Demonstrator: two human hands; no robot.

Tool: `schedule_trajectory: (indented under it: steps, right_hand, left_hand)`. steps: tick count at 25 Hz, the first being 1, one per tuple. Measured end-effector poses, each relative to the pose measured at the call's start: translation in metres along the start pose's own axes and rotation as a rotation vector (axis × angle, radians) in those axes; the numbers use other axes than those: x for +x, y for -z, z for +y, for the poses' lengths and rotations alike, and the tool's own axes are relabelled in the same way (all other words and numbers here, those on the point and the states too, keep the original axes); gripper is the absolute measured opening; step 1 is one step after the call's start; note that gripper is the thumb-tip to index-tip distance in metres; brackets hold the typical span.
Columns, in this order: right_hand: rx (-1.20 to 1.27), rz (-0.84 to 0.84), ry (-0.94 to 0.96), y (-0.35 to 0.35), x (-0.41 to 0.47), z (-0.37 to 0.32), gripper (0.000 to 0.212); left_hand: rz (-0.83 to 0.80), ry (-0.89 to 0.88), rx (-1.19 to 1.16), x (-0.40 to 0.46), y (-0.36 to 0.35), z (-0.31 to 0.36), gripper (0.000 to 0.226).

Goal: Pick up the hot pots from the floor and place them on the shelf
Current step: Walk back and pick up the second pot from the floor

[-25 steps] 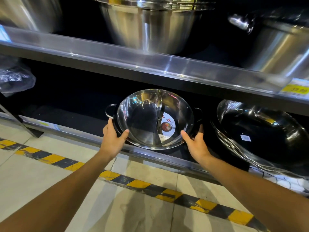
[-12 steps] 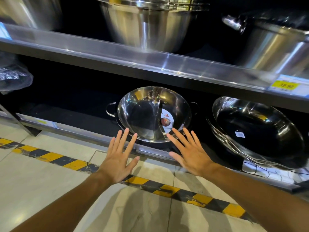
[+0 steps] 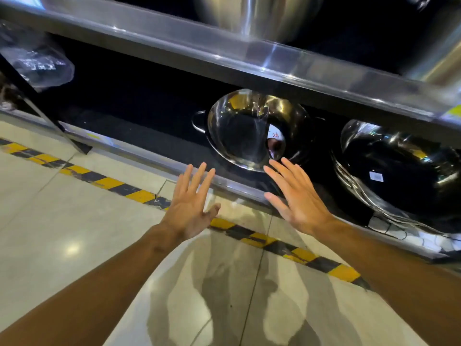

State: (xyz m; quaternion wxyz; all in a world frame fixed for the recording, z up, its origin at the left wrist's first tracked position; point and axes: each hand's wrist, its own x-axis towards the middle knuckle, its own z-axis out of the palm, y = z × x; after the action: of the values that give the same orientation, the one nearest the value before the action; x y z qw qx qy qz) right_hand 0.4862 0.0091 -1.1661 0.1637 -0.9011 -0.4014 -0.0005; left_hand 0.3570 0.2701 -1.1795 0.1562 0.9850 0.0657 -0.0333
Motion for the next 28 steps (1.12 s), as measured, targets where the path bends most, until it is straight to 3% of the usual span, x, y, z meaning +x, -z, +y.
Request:
schedule_trajectory:
  steps: [4, 7, 10, 16, 19, 22, 28]
  right_hand:
    - [0.006, -0.224, 0.082, 0.056, -0.01, -0.108, 0.062]
    - [0.001, -0.438, 0.206, 0.142, 0.015, -0.202, 0.065]
    - [0.079, -0.578, 0.247, 0.26, 0.049, -0.313, 0.065]
    - [0.157, -0.605, 0.369, 0.455, 0.094, -0.501, 0.059]
    - [0.142, -0.639, 0.478, 0.505, 0.103, -0.578, 0.063]
    - [0.09, -0.703, 0.598, 0.523, 0.112, -0.636, 0.066]
    - [0.025, -0.728, 0.699, 0.515, 0.152, -0.782, 0.067]
  left_hand:
    - [-0.182, 0.125, 0.056, -0.126, 0.104, -0.025, 0.075]
    - [-0.312, 0.328, 0.139, -0.208, 0.231, -0.038, 0.082]
    - [-0.323, 0.499, 0.185, -0.292, 0.39, -0.03, 0.076]
    - [-0.159, 0.754, 0.113, -0.448, 0.641, 0.025, 0.075]
    - [-0.016, 0.898, 0.038, -0.517, 0.7, 0.038, 0.073]
    - [0.026, 1.001, 0.016, -0.577, 0.722, 0.027, 0.075]
    - [0.096, 1.167, -0.019, -0.682, 0.752, -0.059, 0.079]
